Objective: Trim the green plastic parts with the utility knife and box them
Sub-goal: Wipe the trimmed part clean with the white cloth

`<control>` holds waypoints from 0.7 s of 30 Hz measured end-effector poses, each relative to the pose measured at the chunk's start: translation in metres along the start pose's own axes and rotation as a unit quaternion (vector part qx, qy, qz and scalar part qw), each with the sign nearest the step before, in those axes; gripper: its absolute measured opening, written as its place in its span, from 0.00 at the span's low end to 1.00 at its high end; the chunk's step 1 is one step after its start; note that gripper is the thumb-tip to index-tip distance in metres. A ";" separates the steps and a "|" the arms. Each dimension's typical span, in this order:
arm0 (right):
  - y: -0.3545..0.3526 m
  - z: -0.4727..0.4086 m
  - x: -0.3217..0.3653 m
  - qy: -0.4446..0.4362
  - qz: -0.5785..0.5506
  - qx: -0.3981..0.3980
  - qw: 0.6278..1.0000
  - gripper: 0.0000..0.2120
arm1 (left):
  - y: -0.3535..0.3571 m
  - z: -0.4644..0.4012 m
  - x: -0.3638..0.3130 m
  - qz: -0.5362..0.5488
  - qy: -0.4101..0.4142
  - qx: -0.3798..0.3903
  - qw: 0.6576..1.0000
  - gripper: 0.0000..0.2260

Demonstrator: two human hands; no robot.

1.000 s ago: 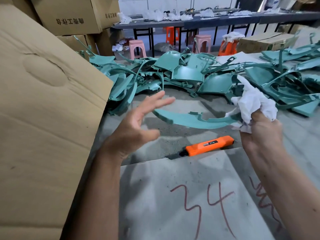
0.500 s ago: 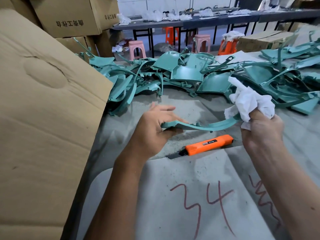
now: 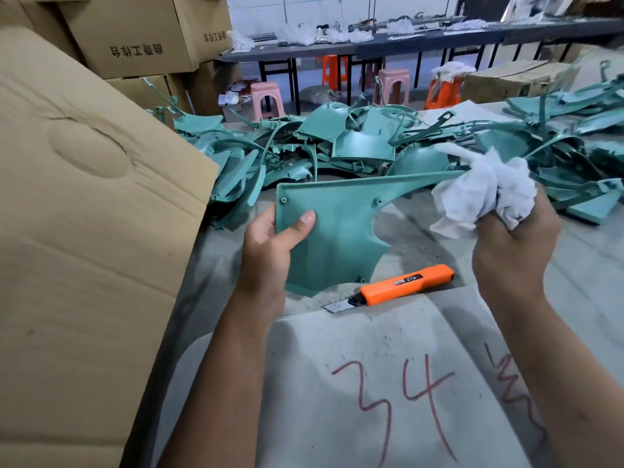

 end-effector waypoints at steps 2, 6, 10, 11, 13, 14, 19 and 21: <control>0.012 0.007 -0.006 0.146 -0.177 0.017 0.973 0.10 | -0.002 0.000 0.009 0.013 -0.034 -0.037 0.999 0.09; 0.032 0.023 -0.009 0.385 -0.484 0.074 0.783 0.13 | 0.000 0.002 0.014 0.019 -0.060 -0.084 0.994 0.06; 0.040 0.025 -0.006 0.330 -0.311 0.172 0.875 0.13 | -0.009 -0.001 0.000 -0.025 0.027 -0.136 0.990 0.12; 0.042 0.028 -0.007 0.290 -0.228 0.160 0.916 0.13 | -0.010 -0.001 -0.003 -0.049 0.046 -0.134 0.989 0.12; 0.053 0.044 -0.007 0.303 -0.257 0.120 0.910 0.10 | -0.007 -0.001 -0.003 -0.062 0.051 -0.113 0.990 0.09; 0.058 0.054 -0.010 0.339 -0.286 0.101 0.890 0.08 | -0.004 0.000 0.001 -0.048 0.033 -0.105 0.993 0.09; 0.085 0.081 -0.003 0.399 -0.321 0.228 0.828 0.12 | 0.025 0.006 0.023 -0.061 -0.061 -0.045 0.995 0.04; 0.082 0.081 0.002 0.369 -0.264 0.237 0.859 0.14 | 0.034 0.008 0.028 -0.069 -0.086 -0.028 0.994 0.05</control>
Point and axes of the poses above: each hand's wrist, its own z-axis away from the middle knuckle, its own y-axis out of the palm, x = y × z, the point moved 7 cm from there along -z, towards the middle knuckle, and after that the axes turned 3 degrees about -z, right-handed, at the moved point
